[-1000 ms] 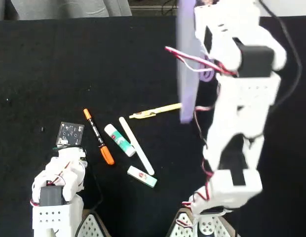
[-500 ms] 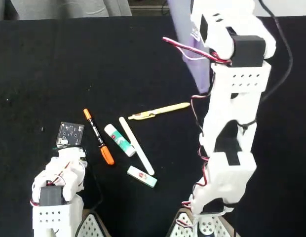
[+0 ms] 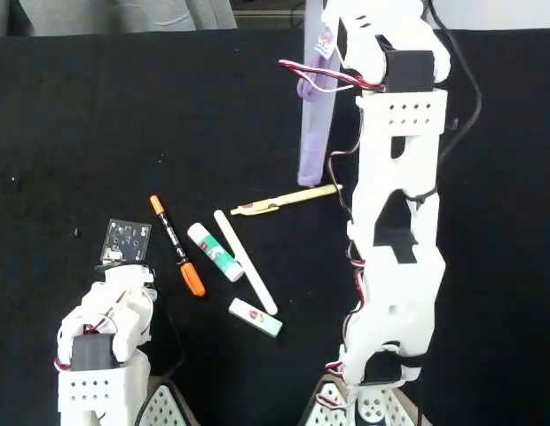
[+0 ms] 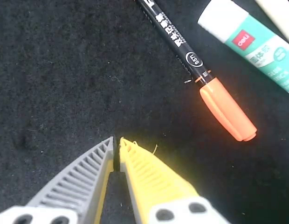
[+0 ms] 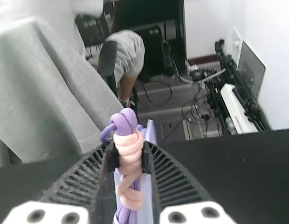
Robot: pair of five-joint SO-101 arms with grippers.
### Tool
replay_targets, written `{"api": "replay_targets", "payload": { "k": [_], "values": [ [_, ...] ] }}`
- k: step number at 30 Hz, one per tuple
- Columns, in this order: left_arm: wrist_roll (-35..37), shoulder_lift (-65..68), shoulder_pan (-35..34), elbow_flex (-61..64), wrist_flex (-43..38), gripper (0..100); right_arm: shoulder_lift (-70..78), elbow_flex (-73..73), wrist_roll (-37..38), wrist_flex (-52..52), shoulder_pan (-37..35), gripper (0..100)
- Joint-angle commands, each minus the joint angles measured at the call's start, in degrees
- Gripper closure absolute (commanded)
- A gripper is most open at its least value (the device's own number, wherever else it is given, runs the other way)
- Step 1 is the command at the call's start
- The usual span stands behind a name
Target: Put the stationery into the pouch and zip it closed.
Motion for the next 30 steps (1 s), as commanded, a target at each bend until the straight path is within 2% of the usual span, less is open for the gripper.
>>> {"api": "replay_targets", "payload": {
  "k": [1,6,11,19,25,30],
  "values": [
    [-0.7,-0.1,-0.4,1.3,-0.7,97,-1.3,-2.8,-0.8,-1.8,-0.8,98.8],
    [-0.7,-0.1,-0.4,1.3,-0.7,97,-1.4,-3.0,-0.4,8.6,1.5,98.8],
    [-0.7,-0.1,-0.4,1.3,-0.7,97,-1.4,-3.0,-0.2,19.5,6.9,98.8],
    [-0.7,-0.1,-0.4,1.3,-0.7,97,-3.4,-7.9,12.5,36.3,8.4,98.8],
    [-0.7,-0.1,-0.4,1.3,-0.7,97,-7.6,-8.0,16.1,37.3,10.7,98.8],
    [-0.7,-0.1,-0.4,1.3,-0.7,97,-11.4,-1.1,19.4,37.3,14.5,98.8]
  ]
}}
